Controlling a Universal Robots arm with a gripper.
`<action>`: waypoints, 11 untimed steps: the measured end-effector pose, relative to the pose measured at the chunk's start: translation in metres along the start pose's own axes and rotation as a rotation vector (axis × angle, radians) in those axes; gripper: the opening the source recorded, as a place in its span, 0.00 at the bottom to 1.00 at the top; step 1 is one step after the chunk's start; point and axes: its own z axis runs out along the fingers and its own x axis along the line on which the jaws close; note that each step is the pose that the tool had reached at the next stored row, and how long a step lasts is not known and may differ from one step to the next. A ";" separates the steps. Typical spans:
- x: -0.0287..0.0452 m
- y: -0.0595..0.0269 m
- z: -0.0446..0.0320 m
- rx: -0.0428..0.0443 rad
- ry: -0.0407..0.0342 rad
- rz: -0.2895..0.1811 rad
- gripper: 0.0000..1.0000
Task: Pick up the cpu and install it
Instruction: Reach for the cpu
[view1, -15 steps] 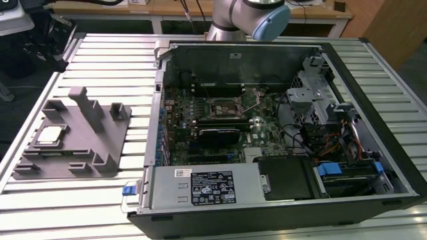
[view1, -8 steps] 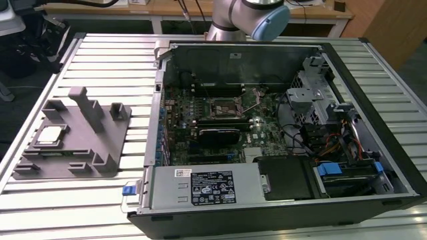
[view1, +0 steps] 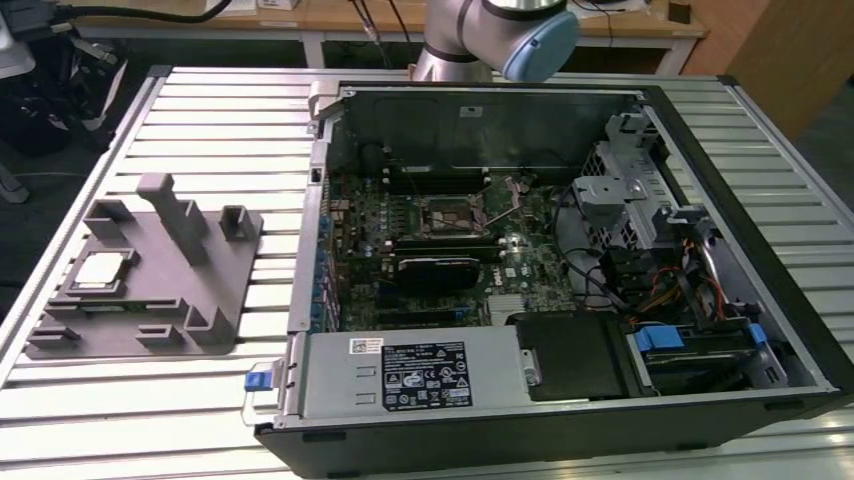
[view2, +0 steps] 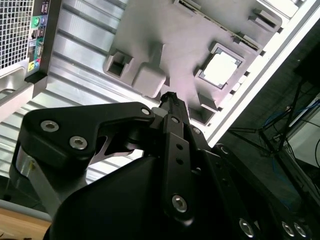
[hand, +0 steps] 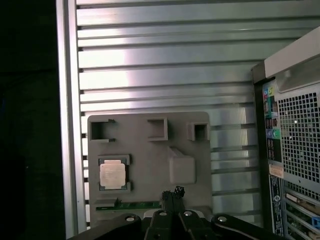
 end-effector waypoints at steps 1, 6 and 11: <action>0.0010 -0.0006 0.0010 0.0000 0.0000 0.000 0.11; 0.0050 -0.0037 0.0060 0.0000 0.0000 0.000 0.11; 0.0092 -0.0056 0.0115 0.0000 0.0000 0.000 0.11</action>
